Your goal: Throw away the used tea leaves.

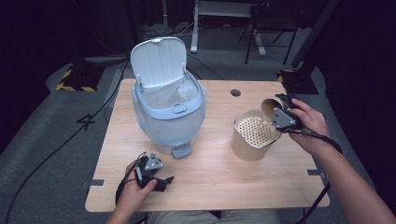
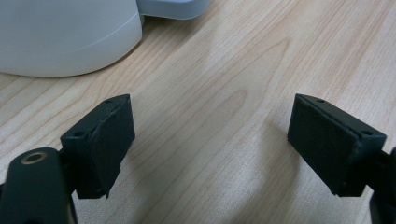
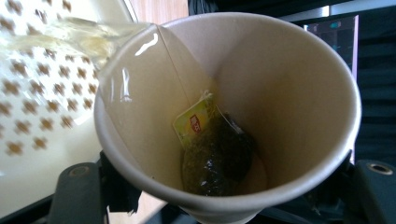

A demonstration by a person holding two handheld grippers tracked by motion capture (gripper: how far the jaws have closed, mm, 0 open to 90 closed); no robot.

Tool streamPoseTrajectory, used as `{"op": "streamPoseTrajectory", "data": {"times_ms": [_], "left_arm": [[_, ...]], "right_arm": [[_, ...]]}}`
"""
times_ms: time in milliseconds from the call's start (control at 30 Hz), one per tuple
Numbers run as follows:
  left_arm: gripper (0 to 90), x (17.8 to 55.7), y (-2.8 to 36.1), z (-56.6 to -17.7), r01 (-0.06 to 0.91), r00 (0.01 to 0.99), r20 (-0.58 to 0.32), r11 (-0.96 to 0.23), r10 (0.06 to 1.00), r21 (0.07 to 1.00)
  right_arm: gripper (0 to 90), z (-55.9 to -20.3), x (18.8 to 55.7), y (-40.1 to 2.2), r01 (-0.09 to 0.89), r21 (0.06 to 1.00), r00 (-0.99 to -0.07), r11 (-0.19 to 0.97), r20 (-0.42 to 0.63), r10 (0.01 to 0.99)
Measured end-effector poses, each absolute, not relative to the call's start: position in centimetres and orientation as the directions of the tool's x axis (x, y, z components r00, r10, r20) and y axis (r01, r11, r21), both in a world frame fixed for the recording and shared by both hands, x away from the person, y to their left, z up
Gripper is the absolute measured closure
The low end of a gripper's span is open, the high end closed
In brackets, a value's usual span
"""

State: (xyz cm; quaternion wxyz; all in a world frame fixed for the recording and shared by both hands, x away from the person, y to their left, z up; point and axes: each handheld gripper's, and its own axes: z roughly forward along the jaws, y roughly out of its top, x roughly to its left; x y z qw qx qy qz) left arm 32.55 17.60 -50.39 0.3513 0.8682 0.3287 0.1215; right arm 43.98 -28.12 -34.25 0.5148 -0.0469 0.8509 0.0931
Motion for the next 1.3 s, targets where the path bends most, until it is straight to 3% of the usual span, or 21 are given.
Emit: {"op": "streamPoseTrajectory", "data": {"times_ms": [233,367,433,500,733,933,1300], "left_arm": [[15.5,32.6,17.6,-50.4,0.486,0.755,-0.02,-0.537,0.656,0.69],[15.5,32.6,17.6,-50.4,0.485,0.755,-0.019,-0.538,0.656,0.69],[15.5,32.6,17.6,-50.4,0.485,0.755,-0.019,-0.538,0.656,0.69],[15.5,32.6,17.6,-50.4,0.485,0.755,-0.019,-0.538,0.656,0.689],[15.5,32.6,17.6,-50.4,0.485,0.755,-0.019,-0.538,0.656,0.69],[15.5,32.5,17.6,-50.4,0.485,0.755,-0.02,-0.537,0.656,0.69],[15.5,32.5,17.6,-50.4,0.485,0.755,-0.02,-0.537,0.656,0.69]], "right_arm": [[29.7,-34.9,43.6,-27.6,-0.176,-0.065,-0.375,0.982,-0.918,-0.128],[29.8,-35.7,43.2,-27.1,-0.152,-0.232,-0.26,0.961,-0.928,-0.265],[29.9,-36.3,42.7,-26.6,-0.138,-0.374,-0.163,0.917,-0.905,-0.393],[29.9,-36.4,42.6,-26.4,-0.132,-0.403,-0.141,0.906,-0.897,-0.419],[30.0,-37.2,41.6,-25.2,-0.034,-0.67,0.083,0.741,-0.741,-0.666],[30.1,-37.3,41.3,-25.0,0.063,-0.768,0.174,0.638,-0.621,-0.764],[30.2,-36.7,41.0,-24.5,0.122,-0.813,0.221,0.569,-0.537,-0.814]]}}
